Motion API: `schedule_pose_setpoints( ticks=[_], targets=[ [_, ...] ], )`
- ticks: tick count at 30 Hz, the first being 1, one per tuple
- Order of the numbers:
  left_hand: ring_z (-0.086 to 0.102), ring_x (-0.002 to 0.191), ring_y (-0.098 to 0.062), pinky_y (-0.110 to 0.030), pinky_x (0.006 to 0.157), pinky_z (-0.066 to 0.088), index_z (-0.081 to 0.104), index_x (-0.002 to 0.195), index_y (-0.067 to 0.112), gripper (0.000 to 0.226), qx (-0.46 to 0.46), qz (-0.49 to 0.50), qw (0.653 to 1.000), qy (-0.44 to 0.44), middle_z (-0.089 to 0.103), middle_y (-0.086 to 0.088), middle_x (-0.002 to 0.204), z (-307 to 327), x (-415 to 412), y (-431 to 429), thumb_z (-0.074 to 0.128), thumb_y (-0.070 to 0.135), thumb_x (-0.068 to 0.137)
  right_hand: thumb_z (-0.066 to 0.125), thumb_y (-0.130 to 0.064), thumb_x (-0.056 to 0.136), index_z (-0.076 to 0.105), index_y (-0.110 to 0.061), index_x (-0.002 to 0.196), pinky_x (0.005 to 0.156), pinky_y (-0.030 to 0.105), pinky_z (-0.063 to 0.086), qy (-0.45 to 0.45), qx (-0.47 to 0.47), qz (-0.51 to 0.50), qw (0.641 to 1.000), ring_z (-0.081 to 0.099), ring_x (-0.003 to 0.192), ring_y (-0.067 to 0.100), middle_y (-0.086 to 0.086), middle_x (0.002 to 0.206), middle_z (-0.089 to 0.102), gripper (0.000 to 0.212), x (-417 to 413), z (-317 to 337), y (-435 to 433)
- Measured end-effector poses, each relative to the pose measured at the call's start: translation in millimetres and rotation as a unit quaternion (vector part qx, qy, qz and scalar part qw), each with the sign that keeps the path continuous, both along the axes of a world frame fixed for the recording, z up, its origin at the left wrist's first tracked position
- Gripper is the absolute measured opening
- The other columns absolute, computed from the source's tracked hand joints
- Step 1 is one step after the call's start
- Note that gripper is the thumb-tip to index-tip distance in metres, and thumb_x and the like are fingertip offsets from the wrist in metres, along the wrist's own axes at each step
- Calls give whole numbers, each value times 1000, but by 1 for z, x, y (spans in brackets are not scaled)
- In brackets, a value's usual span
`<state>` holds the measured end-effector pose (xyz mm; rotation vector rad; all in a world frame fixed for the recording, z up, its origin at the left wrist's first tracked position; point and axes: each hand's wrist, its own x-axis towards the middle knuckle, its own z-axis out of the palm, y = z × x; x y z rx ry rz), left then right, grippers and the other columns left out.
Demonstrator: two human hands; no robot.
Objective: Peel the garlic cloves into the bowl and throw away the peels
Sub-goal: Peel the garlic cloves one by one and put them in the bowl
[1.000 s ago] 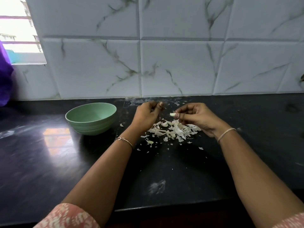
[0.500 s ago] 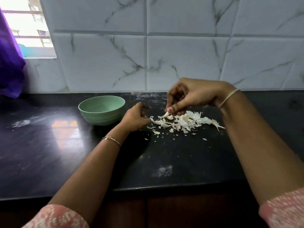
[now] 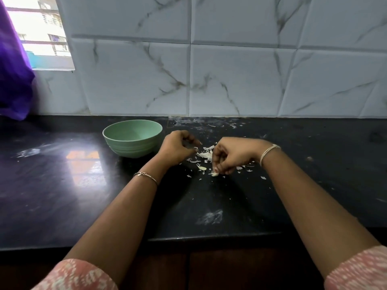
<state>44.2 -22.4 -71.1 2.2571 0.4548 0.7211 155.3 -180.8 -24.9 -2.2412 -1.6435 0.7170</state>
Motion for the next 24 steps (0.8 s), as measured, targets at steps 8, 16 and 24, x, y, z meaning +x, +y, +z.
schedule_pose_setpoints(
  ticks=[8, 16, 24],
  targets=[
    [64, 71, -11, -22, 69, 55, 66, 88, 30, 34, -49, -50, 993, -90, 69, 3, 99, 2, 5, -9, 83, 6, 72, 55, -17, 98, 64, -9, 95, 52, 16, 44, 204, 310, -148, 917, 51, 60, 8, 1, 75, 60, 12, 19, -20, 6],
    [58, 60, 0, -15, 59, 51, 71, 86, 23, 21, -91, -34, 983, -156, 70, 14, 85, 2, 13, -19, 85, 14, 73, 58, -21, 97, 72, -9, 87, 46, 13, 38, 276, 409, -216, 843, 44, 51, 4, -2, 61, 53, 20, 12, -32, 17],
    [62, 66, -16, -28, 59, 52, 68, 88, 19, 10, -182, -61, 963, -189, 71, 2, 79, -1, 18, -17, 75, 13, 84, 62, -20, 95, 70, -8, 85, 48, 15, 41, 260, 402, -222, 849, 49, 55, 7, 4, 70, 61, 17, 9, -35, 20]
  ],
)
